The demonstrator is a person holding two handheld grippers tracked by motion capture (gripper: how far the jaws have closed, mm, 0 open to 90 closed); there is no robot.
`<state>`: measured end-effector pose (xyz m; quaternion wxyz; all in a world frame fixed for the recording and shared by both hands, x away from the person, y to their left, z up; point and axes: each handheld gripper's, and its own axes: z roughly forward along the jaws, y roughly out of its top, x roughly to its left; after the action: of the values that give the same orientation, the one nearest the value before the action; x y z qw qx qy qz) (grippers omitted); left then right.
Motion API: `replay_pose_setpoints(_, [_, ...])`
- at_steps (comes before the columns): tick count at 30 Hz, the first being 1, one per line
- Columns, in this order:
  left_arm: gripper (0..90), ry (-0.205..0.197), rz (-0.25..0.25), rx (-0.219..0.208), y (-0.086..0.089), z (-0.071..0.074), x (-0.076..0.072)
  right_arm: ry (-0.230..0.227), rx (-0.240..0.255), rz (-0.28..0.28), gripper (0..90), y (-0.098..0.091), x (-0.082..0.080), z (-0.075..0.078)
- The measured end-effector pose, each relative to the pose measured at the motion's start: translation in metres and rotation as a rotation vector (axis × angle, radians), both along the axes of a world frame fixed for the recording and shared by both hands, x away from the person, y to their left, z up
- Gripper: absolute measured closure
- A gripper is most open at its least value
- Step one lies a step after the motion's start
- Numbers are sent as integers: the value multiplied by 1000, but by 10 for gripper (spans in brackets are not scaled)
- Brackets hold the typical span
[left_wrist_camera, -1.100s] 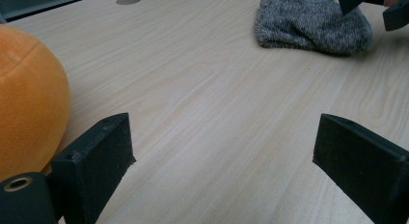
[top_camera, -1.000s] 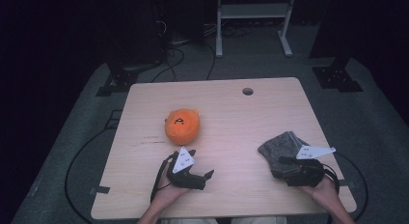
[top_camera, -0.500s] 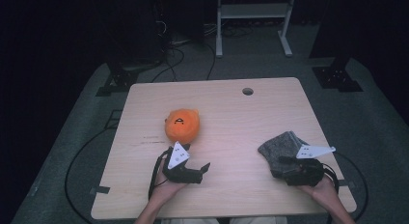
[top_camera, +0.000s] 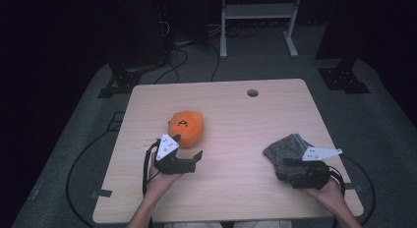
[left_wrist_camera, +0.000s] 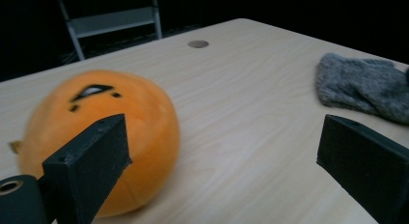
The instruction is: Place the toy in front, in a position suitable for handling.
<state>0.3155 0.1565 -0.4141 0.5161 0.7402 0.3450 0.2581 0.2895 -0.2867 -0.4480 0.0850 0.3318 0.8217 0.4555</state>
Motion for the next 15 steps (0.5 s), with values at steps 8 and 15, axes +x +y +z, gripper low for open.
replay_pose_setpoints(8, [31,-6,72,-29,14,6,18,1,-2,3,316,0,0,0])
replay_pose_setpoints(15, [33,-2,157,-50,24,8,43,2,-8,7,316,3,0,-1])
